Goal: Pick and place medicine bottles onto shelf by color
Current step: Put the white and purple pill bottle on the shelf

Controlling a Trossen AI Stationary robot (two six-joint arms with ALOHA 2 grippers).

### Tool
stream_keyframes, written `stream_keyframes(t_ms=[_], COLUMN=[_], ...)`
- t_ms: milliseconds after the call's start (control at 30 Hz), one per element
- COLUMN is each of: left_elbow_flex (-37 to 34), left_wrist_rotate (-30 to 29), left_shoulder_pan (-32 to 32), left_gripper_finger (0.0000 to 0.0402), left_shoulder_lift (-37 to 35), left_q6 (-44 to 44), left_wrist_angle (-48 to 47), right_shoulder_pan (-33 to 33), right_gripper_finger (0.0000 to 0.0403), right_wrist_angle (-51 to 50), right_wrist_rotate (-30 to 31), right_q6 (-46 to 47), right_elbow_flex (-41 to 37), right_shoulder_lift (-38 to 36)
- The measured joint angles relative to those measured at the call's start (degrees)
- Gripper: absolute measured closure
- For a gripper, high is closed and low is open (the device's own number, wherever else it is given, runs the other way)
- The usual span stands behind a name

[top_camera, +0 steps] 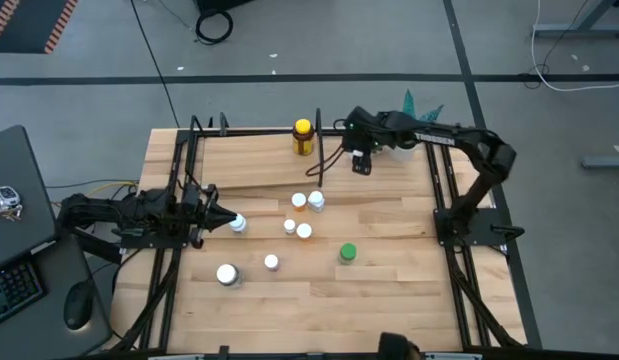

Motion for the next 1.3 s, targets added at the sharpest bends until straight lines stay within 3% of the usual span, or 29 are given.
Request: stream_keyframes(t_ms=[200,433,633,767,1000,1300], left_elbow_flex=[0.0,0.0,0.03,0.2,0.2,0.2], left_wrist_rotate=[-0.02,-0.01,0.63,0.38,-4.82,-6.45], left_shoulder_pan=[0.0,0.0,0.0,0.0,0.0,0.0], left_gripper_finger=[0.0353,0.0353,0.0356,0.0358,0.0361,0.0358], left_shoulder_lift=[-0.01,0.0,0.0,0.0,-0.02,0.0], left_q6=[-0.5,-0.55,1.23,7.96,16.07,17.22], left_wrist_angle=[-0.06,-0.08,-0.09,-0.14,-0.1,-0.11], right_shoulder_pan=[-2.43,-5.76,-8.6,-10.02,-10.76,-10.85], right_gripper_finger=[0.0028,0.0006,0.0004,0.0004,0.0007,0.0018], right_wrist_angle=[-1.18,-4.35,-4.36,-4.05,-3.28,0.64], right_wrist_rotate=[0.0,0.02,-0.38,-1.11,-2.6,1.77], right_q6=[-5.56,-8.61,-12.59,-15.25,-18.74,-20.6], right_elbow_flex=[3.63,7.75,7.82,7.82,7.79,7.75], right_shoulder_lift=[5.6,8.38,8.07,8.33,10.37,15.47])
